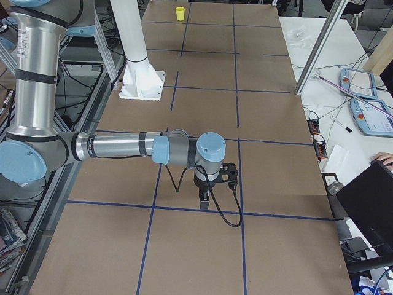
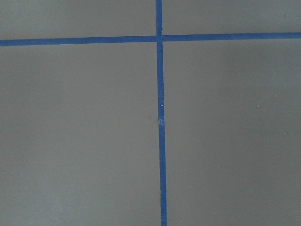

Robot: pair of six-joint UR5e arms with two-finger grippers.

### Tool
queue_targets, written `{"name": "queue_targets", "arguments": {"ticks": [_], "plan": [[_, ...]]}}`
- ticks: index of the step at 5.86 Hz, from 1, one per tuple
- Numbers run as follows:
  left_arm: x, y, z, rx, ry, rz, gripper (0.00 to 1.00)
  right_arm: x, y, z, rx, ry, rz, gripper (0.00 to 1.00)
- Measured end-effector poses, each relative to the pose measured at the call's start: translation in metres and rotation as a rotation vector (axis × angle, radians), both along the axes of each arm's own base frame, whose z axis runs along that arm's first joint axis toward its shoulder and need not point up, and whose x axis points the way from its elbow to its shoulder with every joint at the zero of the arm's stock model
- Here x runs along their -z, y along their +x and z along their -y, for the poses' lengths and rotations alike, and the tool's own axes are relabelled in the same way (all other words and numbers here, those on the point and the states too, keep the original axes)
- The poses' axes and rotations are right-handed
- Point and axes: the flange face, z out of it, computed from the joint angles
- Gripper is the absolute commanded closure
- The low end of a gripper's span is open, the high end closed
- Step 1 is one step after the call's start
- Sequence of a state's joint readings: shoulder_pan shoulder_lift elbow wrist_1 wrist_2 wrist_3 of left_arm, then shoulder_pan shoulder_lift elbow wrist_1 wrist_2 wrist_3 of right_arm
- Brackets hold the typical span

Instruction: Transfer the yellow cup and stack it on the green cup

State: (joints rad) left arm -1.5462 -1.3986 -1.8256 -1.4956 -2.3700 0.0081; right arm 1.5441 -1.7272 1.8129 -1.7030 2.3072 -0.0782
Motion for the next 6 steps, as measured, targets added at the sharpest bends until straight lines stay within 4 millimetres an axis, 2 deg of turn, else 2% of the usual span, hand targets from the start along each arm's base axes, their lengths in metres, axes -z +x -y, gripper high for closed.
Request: {"name": "queue_targets", "arguments": {"ticks": [3, 5, 6], "plan": [[0.016, 0.0, 0.011, 0.001, 0.12, 0.0, 0.0, 0.0, 0.0, -0.001, 0.001, 0.0, 0.0, 0.0], [0.025, 0.002, 0.025, 0.005, 0.144, -0.003, 0.0, 0.0, 0.0, -0.001, 0.002, 0.0, 0.0, 0.0], [0.032, 0.002, 0.025, 0.008, 0.153, -0.005, 0.0, -0.001, 0.0, -0.001, 0.003, 0.001, -0.001, 0.0]]}}
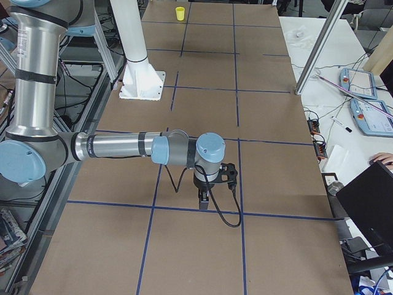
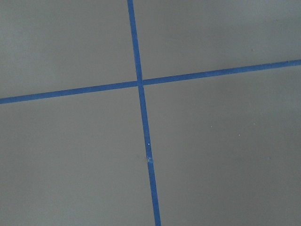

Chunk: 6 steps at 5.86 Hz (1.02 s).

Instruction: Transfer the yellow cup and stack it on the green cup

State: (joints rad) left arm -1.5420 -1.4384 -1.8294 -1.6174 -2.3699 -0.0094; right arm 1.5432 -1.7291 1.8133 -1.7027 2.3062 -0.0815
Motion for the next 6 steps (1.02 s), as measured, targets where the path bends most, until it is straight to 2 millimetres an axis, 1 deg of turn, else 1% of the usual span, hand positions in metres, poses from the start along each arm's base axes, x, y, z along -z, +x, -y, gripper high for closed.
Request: {"name": "queue_targets", "arguments": {"ticks": [1, 2, 3, 4, 5, 6], "plan": [[0.014, 0.003, 0.0, 0.025, -0.001, -0.004, 0.0, 0.0, 0.0, 0.0, 0.002, 0.002, -0.001, 0.0], [0.028, 0.012, 0.002, 0.083, -0.037, -0.01, 0.0, 0.0, 0.0, 0.0, 0.002, 0.002, -0.001, 0.0], [0.035, 0.031, 0.002, 0.149, -0.057, 0.003, 0.0, 0.0, 0.0, 0.0, -0.001, 0.0, -0.001, 0.0], [0.032, 0.059, -0.006, 0.229, -0.051, 0.036, 0.0, 0.0, 0.0, -0.001, -0.003, -0.003, -0.001, 0.0], [0.025, 0.088, -0.024, 0.316, -0.041, 0.08, 0.0, 0.0, 0.0, -0.001, -0.005, -0.004, -0.001, 0.0], [0.018, 0.115, -0.048, 0.399, -0.04, 0.133, 0.0, 0.0, 0.0, 0.0, -0.005, -0.005, 0.0, 0.0]]}}
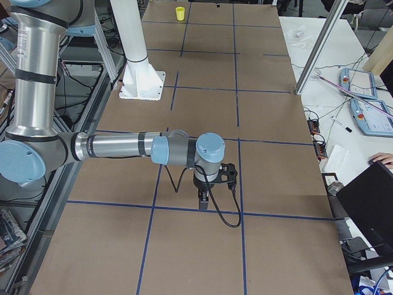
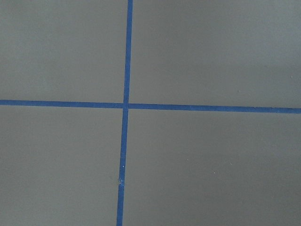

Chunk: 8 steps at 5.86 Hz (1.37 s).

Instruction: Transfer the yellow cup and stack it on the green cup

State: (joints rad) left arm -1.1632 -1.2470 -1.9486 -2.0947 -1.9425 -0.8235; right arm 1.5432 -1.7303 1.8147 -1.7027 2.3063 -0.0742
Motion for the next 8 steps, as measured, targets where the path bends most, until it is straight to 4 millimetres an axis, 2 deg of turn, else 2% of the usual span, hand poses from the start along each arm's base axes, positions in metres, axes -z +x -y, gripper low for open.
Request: {"name": "queue_targets", "arguments": {"ticks": [2, 3, 6, 8], "plan": [[-0.024, 0.058, -0.048, 0.202, -0.03, 0.121, 0.0, 0.0, 0.0, 0.0, 0.0, 0.0, -0.001, 0.0], [-0.039, 0.075, -0.07, 0.31, -0.039, 0.162, 0.0, -0.001, 0.0, 0.0, 0.001, -0.001, -0.001, 0.0], [-0.082, 0.104, -0.119, 0.682, -0.052, 0.35, 0.0, 0.001, 0.0, 0.0, 0.001, 0.003, 0.0, 0.0], [-0.075, 0.122, -0.141, 0.903, -0.117, 0.504, 0.0, 0.002, 0.0, 0.0, 0.001, 0.005, 0.0, 0.0]]}}
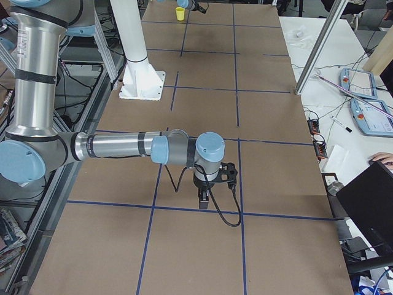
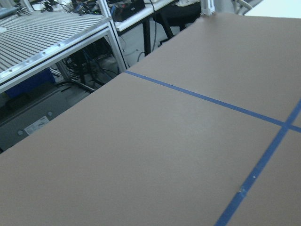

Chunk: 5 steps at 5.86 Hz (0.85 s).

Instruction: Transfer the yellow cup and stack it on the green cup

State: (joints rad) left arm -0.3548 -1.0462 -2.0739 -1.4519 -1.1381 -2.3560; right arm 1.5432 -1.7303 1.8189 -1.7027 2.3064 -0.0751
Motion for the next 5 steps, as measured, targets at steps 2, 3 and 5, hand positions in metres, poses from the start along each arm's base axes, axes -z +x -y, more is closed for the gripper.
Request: {"name": "queue_targets", "arguments": {"ticks": [2, 3, 5], "plan": [[0.004, 0.04, -0.039, 0.217, -0.096, 0.057, 0.0, 0.0, 0.0, 0.0, 0.0, 0.0, -0.001, 0.0], [-0.002, 0.053, -0.056, 0.329, -0.113, 0.064, 0.0, -0.001, 0.0, 0.0, 0.001, -0.001, -0.001, 0.0], [-0.024, 0.068, -0.072, 0.511, -0.075, 0.079, 0.0, 0.0, 0.0, 0.002, 0.001, 0.003, -0.001, 0.0]]}}
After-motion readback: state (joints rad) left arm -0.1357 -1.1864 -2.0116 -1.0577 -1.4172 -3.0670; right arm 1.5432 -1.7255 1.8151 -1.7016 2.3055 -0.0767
